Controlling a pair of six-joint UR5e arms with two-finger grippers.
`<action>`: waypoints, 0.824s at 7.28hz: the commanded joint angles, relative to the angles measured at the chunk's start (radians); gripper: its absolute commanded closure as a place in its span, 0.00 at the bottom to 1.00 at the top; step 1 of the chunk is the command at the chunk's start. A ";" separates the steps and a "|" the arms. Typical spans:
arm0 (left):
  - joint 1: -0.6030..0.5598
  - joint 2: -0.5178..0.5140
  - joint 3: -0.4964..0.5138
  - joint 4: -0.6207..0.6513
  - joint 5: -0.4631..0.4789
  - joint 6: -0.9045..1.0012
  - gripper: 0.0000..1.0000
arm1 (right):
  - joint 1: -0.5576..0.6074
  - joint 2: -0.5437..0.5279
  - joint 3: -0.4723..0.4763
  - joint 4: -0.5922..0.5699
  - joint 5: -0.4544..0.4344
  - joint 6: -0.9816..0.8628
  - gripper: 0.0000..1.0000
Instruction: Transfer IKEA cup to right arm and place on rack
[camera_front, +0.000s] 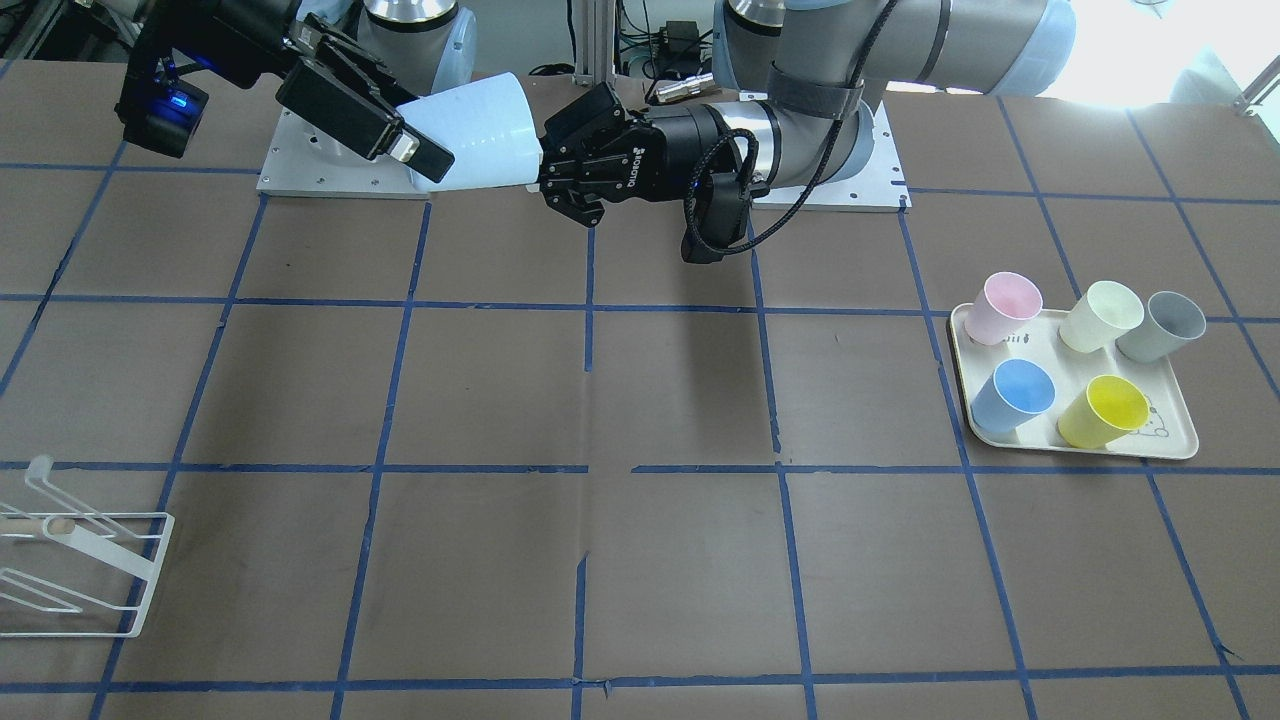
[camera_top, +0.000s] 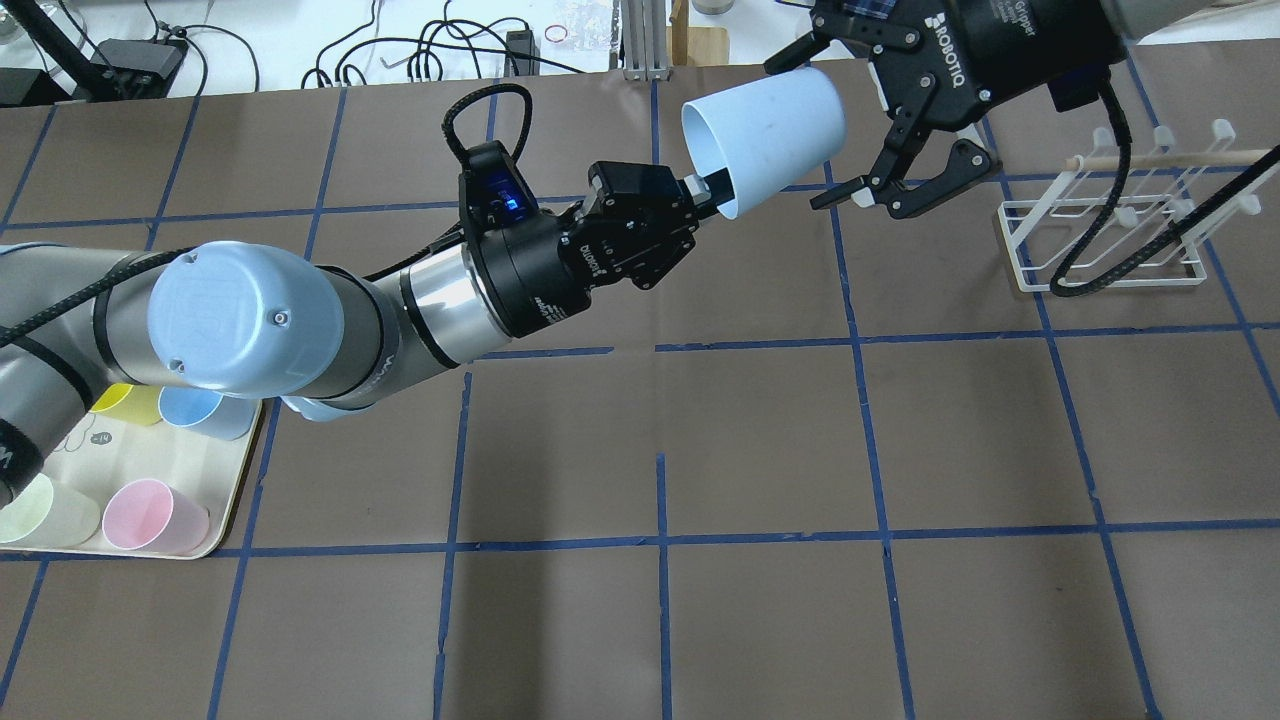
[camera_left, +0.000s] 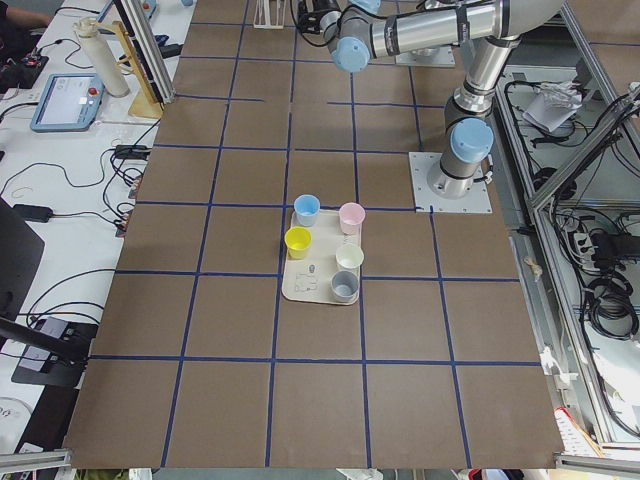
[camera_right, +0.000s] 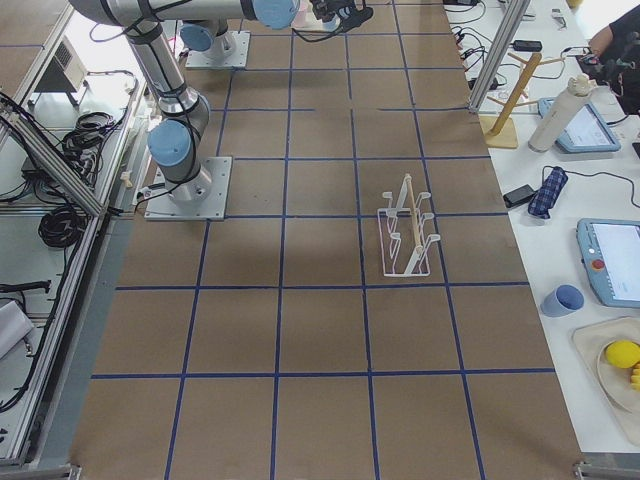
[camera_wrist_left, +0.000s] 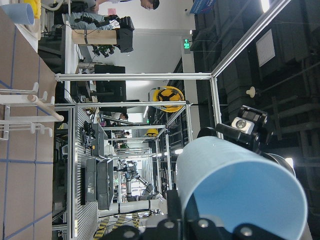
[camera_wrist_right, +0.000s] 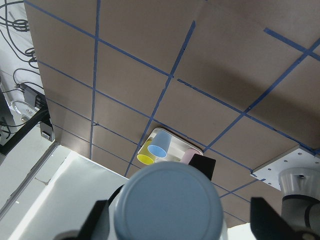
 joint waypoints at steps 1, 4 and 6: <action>-0.001 0.002 0.000 0.000 0.000 -0.003 0.97 | 0.001 0.000 0.000 -0.017 -0.001 0.001 0.05; -0.001 0.002 0.000 0.000 0.000 -0.003 0.97 | -0.001 0.017 0.000 -0.053 0.002 0.015 0.22; -0.001 0.002 0.000 0.000 0.000 -0.003 0.97 | -0.001 0.017 0.000 -0.056 0.000 0.015 0.48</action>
